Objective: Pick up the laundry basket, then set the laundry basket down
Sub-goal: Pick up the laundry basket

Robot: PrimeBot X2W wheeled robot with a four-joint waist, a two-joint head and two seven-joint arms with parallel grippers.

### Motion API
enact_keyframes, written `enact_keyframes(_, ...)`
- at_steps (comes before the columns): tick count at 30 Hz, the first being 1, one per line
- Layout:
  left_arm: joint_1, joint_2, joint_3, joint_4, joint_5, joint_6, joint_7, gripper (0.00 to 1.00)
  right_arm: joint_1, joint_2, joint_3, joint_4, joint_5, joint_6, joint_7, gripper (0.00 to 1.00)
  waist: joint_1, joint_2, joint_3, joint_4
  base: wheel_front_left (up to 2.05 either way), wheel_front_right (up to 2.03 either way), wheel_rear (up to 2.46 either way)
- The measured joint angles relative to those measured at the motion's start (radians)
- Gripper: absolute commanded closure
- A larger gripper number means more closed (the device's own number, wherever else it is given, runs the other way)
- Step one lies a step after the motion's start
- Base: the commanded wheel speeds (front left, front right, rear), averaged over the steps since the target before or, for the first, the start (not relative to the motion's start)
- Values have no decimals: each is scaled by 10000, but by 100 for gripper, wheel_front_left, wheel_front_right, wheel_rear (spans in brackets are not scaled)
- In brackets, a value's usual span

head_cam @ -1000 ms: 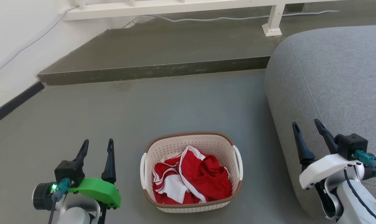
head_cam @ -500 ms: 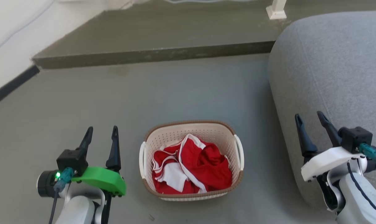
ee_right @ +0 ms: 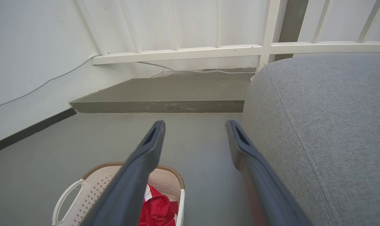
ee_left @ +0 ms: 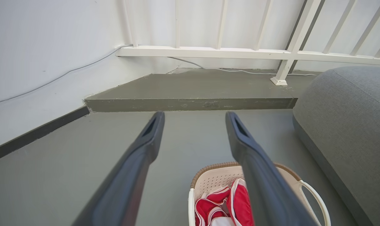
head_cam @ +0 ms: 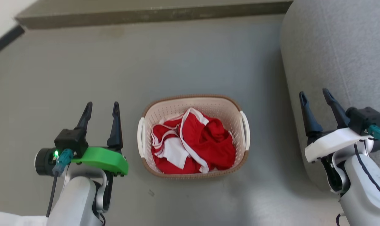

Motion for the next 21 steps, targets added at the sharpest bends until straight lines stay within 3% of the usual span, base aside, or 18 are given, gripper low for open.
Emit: enact_keyframes(21, -2019, -278, -230, 301, 274, 0, -2, 0, -1783, -73, -230, 59, 0, 272, -48, 0, 1, 0, 2962, 38, 0, 0, 0)
